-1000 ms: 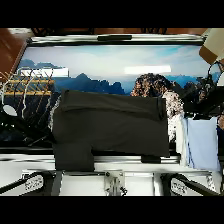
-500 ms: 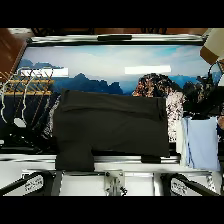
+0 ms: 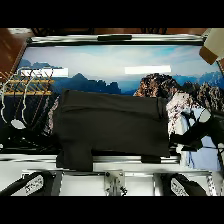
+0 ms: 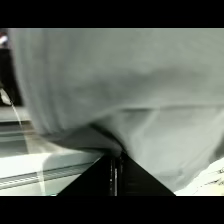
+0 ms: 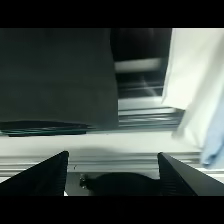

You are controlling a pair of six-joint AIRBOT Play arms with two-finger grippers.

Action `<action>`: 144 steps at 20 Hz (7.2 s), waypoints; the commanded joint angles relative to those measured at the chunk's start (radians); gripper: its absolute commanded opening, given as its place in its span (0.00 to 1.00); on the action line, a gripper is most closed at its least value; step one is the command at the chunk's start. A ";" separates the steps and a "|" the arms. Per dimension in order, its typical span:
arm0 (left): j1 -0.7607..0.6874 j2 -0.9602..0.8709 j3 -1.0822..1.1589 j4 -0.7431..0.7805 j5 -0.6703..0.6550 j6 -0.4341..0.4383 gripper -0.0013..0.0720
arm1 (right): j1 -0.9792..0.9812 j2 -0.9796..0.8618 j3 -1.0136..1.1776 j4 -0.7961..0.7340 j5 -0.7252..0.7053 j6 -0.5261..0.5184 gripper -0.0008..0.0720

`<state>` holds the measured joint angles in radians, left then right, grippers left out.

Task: Fold the shirts.

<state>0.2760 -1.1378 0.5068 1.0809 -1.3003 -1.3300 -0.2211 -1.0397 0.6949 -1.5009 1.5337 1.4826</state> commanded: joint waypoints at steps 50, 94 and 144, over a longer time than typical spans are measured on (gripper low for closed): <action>-0.092 -0.630 1.104 -0.167 -0.049 0.004 0.74 | 0.009 -0.567 0.539 0.301 -0.493 -0.035 0.95; -0.273 -0.140 0.973 -0.369 0.117 -0.018 0.07 | 0.537 -0.344 0.575 1.009 -0.698 -0.121 0.10; -0.164 0.051 0.925 -0.378 0.035 0.006 0.07 | -0.139 -0.123 0.687 0.484 -0.285 0.089 0.10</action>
<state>0.1116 -1.0882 1.4322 0.7063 -1.2663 -1.3506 -0.1963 -1.2739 1.3487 -0.9134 1.1118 1.5024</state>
